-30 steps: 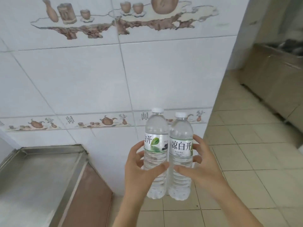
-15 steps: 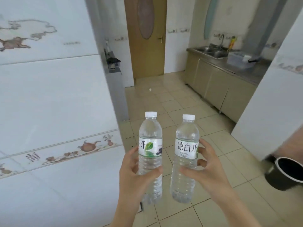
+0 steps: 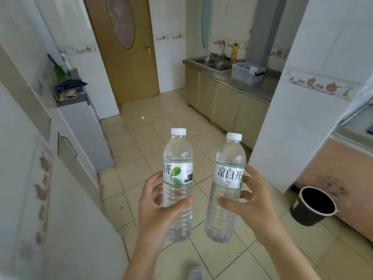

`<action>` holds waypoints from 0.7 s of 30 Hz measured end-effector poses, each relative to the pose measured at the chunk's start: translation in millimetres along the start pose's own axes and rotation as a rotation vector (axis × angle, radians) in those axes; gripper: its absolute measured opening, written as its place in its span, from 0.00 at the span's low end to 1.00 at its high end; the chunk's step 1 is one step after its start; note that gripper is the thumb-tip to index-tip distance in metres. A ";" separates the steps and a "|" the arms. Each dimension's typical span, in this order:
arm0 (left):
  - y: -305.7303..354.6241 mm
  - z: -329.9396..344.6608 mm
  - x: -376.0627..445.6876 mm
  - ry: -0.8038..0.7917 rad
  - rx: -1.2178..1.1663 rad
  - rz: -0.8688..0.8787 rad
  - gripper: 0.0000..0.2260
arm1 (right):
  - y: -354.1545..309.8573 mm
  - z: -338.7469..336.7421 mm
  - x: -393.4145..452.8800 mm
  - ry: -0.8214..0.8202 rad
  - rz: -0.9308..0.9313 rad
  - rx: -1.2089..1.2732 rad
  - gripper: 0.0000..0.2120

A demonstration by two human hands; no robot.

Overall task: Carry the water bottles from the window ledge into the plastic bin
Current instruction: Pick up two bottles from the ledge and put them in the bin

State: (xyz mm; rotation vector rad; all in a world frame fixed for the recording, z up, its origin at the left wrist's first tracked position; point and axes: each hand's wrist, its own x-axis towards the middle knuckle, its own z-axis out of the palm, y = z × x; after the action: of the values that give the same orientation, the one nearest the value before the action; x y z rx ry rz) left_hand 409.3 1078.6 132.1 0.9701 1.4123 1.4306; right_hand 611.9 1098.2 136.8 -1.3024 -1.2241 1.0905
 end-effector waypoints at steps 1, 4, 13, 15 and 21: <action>-1.8 11.8 21.8 -0.016 -0.010 0.002 0.35 | -1.3 -2.9 20.8 0.012 -0.011 -0.010 0.43; -0.1 46.9 84.7 -0.060 -0.048 -0.006 0.37 | -6.7 -12.2 81.6 0.044 -0.016 -0.048 0.42; 15.6 139.4 237.1 -0.161 -0.036 -0.007 0.37 | -7.8 -42.6 227.4 0.137 -0.030 -0.052 0.41; 16.9 159.9 264.6 -0.178 -0.024 -0.003 0.36 | -5.1 -50.7 258.8 0.147 -0.037 -0.063 0.41; 10.2 232.4 352.1 -0.199 -0.002 -0.009 0.38 | 7.5 -78.8 371.2 0.139 -0.088 -0.091 0.43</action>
State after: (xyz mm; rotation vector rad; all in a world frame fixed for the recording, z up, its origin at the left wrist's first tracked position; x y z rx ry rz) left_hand 520.3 1485.8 136.2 1.0729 1.2668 1.2902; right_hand 720.8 1461.7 144.3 -1.3572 -1.2260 0.8758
